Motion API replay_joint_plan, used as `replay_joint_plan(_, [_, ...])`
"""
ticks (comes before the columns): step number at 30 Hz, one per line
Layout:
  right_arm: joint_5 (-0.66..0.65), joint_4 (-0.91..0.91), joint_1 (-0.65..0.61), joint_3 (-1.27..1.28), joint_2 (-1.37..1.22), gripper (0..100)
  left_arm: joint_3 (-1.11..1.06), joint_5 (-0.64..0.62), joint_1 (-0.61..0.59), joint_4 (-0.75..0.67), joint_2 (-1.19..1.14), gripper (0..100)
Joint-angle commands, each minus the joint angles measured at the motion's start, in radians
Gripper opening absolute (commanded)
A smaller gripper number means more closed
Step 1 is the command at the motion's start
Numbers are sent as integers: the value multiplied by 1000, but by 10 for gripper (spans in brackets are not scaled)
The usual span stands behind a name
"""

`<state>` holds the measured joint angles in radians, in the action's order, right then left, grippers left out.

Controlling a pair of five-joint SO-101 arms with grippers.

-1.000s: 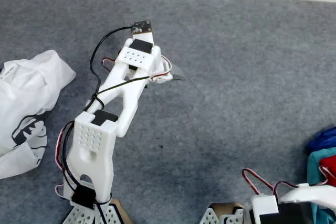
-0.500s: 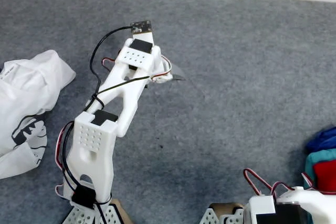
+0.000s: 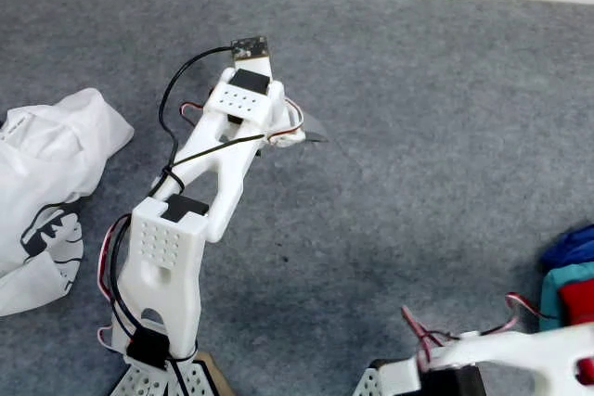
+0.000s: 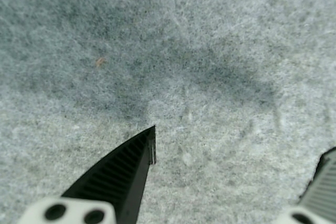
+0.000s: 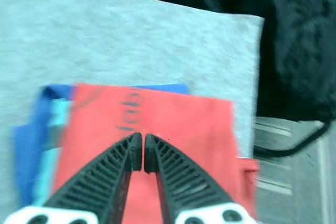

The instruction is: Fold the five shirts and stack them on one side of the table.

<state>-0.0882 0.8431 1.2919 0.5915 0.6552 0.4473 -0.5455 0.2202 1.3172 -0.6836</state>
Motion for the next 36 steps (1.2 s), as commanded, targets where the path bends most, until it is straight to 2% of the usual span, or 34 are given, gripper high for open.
replay_joint_plan(1, [35,116,-165,-54,84,25,15,-5,8,-6,15,457])
replay_joint_plan(4, [72,217,-326,-56,91,25,33,-3,-16,18,31,457])
replay_joint_plan(9, [124,343,-642,-56,87,26,111,-6,-133,176,119,457])
replay_joint_plan(14, [172,384,-947,-50,82,29,208,-2,-366,350,243,457])
replay_joint_plan(17, [169,358,-1121,-5,39,29,226,2,-535,394,303,457])
replay_joint_plan(21, [166,272,-1297,71,-88,30,226,132,-711,397,325,457])
replay_joint_plan(25, [170,122,-1399,163,-208,30,225,184,-839,397,325,457])
replay_joint_plan(30, [166,-65,-1449,275,-283,30,225,253,-978,400,326,457])
replay_joint_plan(36, [164,-124,-1452,340,-285,30,226,290,-1064,391,323,457])
